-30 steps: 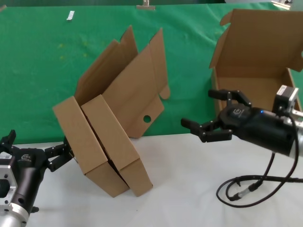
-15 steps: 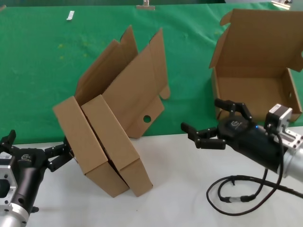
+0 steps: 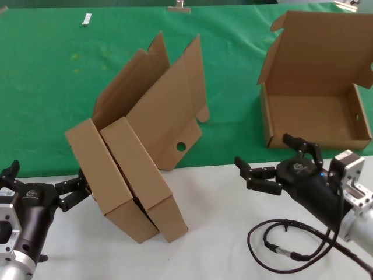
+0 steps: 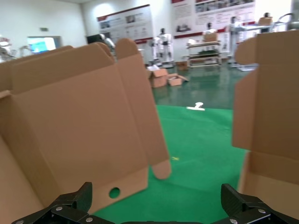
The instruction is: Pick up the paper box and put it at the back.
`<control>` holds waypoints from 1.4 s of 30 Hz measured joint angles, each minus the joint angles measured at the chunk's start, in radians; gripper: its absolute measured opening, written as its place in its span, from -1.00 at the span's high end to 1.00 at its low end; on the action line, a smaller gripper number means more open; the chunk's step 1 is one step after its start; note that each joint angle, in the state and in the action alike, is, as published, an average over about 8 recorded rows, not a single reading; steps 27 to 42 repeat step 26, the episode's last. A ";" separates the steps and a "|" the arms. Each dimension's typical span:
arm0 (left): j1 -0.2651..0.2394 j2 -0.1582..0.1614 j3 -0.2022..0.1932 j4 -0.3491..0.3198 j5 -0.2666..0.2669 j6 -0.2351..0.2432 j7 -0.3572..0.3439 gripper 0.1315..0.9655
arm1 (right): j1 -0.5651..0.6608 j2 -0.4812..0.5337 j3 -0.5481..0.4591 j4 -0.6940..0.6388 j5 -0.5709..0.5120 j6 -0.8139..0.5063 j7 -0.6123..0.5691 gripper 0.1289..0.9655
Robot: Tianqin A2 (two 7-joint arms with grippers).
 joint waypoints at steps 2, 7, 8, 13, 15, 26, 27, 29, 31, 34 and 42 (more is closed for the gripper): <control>0.000 0.000 0.000 0.000 0.000 0.000 0.000 -1.00 | -0.025 -0.007 0.008 0.021 -0.007 0.032 0.000 -1.00; 0.000 0.000 0.000 0.000 0.000 0.000 0.000 -1.00 | -0.086 -0.026 0.029 0.073 -0.023 0.113 0.000 -1.00; 0.000 0.000 0.000 0.000 0.000 0.000 0.000 -1.00 | -0.099 -0.029 0.033 0.084 -0.026 0.130 0.000 -1.00; 0.000 0.000 0.000 0.000 0.000 0.000 0.000 -1.00 | -0.161 -0.048 0.054 0.136 -0.043 0.211 -0.001 -1.00; 0.000 0.000 0.000 0.000 0.000 0.000 0.000 -1.00 | -0.186 -0.055 0.063 0.157 -0.050 0.244 -0.001 -1.00; 0.000 0.000 0.000 0.000 0.000 0.000 0.000 -1.00 | -0.303 -0.090 0.102 0.256 -0.081 0.396 -0.001 -1.00; 0.000 0.000 0.000 0.000 0.000 0.000 0.000 -1.00 | -0.303 -0.090 0.102 0.256 -0.081 0.396 -0.001 -1.00; 0.000 0.000 0.000 0.000 0.000 0.000 0.000 -1.00 | -0.303 -0.090 0.102 0.256 -0.081 0.396 -0.001 -1.00; 0.000 0.000 0.000 0.000 0.000 0.000 0.000 -1.00 | -0.303 -0.090 0.102 0.256 -0.081 0.396 -0.001 -1.00; 0.000 0.000 0.000 0.000 0.000 0.000 0.000 -1.00 | -0.303 -0.090 0.102 0.256 -0.081 0.396 -0.001 -1.00; 0.000 0.000 0.000 0.000 0.000 0.000 0.000 -1.00 | -0.303 -0.090 0.102 0.256 -0.081 0.396 -0.001 -1.00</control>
